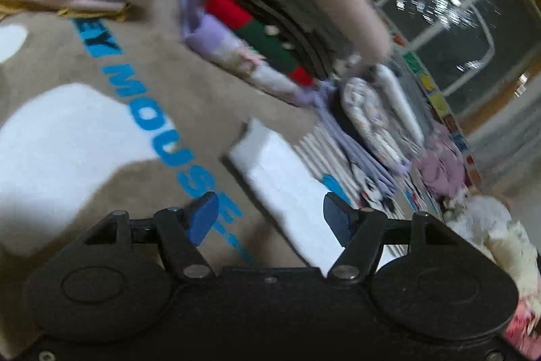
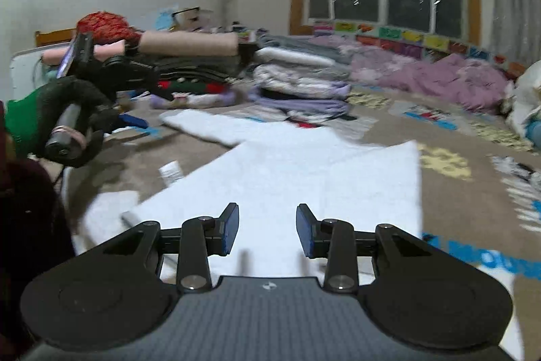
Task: Fold clothes
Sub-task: 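Grasp the other sleeve cuff with the left gripper and lift it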
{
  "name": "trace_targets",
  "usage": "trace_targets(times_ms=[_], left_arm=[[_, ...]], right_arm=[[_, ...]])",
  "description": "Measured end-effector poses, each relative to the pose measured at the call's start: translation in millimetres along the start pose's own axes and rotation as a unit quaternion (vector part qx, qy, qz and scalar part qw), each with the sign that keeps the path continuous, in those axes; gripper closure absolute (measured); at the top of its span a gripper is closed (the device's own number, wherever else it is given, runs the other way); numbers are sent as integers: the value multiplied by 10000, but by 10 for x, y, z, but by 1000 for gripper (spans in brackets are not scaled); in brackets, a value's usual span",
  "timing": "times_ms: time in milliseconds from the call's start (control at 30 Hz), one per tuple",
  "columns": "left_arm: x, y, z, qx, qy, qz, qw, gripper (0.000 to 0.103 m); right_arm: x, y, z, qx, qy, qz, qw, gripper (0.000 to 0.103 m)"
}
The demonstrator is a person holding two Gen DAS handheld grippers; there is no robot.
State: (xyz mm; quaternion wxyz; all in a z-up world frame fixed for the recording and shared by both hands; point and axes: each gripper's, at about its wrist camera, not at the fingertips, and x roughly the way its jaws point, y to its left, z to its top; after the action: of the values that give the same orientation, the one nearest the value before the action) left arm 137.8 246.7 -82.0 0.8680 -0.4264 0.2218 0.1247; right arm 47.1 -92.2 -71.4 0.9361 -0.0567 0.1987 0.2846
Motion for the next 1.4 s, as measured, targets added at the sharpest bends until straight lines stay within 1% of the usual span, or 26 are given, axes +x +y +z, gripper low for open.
trace_targets(times_ms=[33,100,133,167,233,300,333,500,533,567,633,700,733,800,867,933,1033,1100,1133,1233,1300,1333,1400], left_arm=[[45,32,29,-80,-6,13,10000,36],[134,95,86,-241,-18,39,9997,43],[178,127,114,-322,-24,52,9995,54],[177,80,107,-244,-60,-9,9997,62],[173,-16,92,-82,-133,-134,9998,68],[169,-112,76,80,-206,-258,9994,80],[167,-160,68,161,-242,-320,9991,95],[157,-400,29,564,-424,-630,9955,97],[101,-486,-1,718,-529,-707,9935,97],[25,-612,-43,942,-630,-817,9902,97],[-89,-845,-147,1328,-725,-977,9836,98],[-186,-1072,-264,1732,-798,-1124,9752,98],[-231,-1189,-343,1951,-829,-1173,9702,98],[-322,-1422,-501,2388,-891,-1267,9586,98],[-315,-1608,-657,2690,-899,-1295,9502,98],[-277,-1803,-839,3048,-883,-1299,9394,98],[-220,-2095,-1112,3576,-857,-1301,9208,98],[-181,-2290,-1293,3922,-838,-1300,9068,98],[-162,-2387,-1384,4093,-828,-1299,8993,98],[16,-2593,-1712,4497,-685,-1209,8823,98],[152,-2707,-1951,4851,-617,-1106,8652,98],[207,-2744,-2043,4959,-549,-1074,8600,98],[307,-2810,-2208,5134,-409,-1034,8509,98]], right_arm=[[20,13,10,36,36,73,10000,65],[49,36,38,114,82,177,9997,65],[59,46,49,152,96,188,9997,65],[64,36,54,219,112,212,9995,65],[63,-6,59,384,132,252,9989,65],[71,-123,68,612,139,297,9976,64],[82,-207,77,741,142,324,9966,64],[137,-626,125,1385,155,461,9892,64],[149,-710,135,1513,158,488,9872,64],[160,-794,144,1640,161,515,9850,63],[185,-960,165,1883,166,569,9803,49],[299,-1054,235,1737,178,634,9826,49],[367,-1107,288,1735,99,716,9822,50],[458,-1268,355,2062,-92,1059,9727,50],[553,-1431,406,2386,-257,1401,9606,50],[643,-1593,400,2759,-422,1803,9432,50],[707,-1901,313,3576,-711,2381,9002,49],[713,-2101,218,4007,-869,2607,8740,48],[720,-2207,180,4186,-922,2694,8624,46],[720,-2471,61,4631,-1162,2808,8326,41],[758,-2609,-40,4987,-1321,2892,8064,38],[786,-2667,-91,5163,-1381,2933,7927,36],[858,-2741,-160,5377,-1355,2912,7795,33]])
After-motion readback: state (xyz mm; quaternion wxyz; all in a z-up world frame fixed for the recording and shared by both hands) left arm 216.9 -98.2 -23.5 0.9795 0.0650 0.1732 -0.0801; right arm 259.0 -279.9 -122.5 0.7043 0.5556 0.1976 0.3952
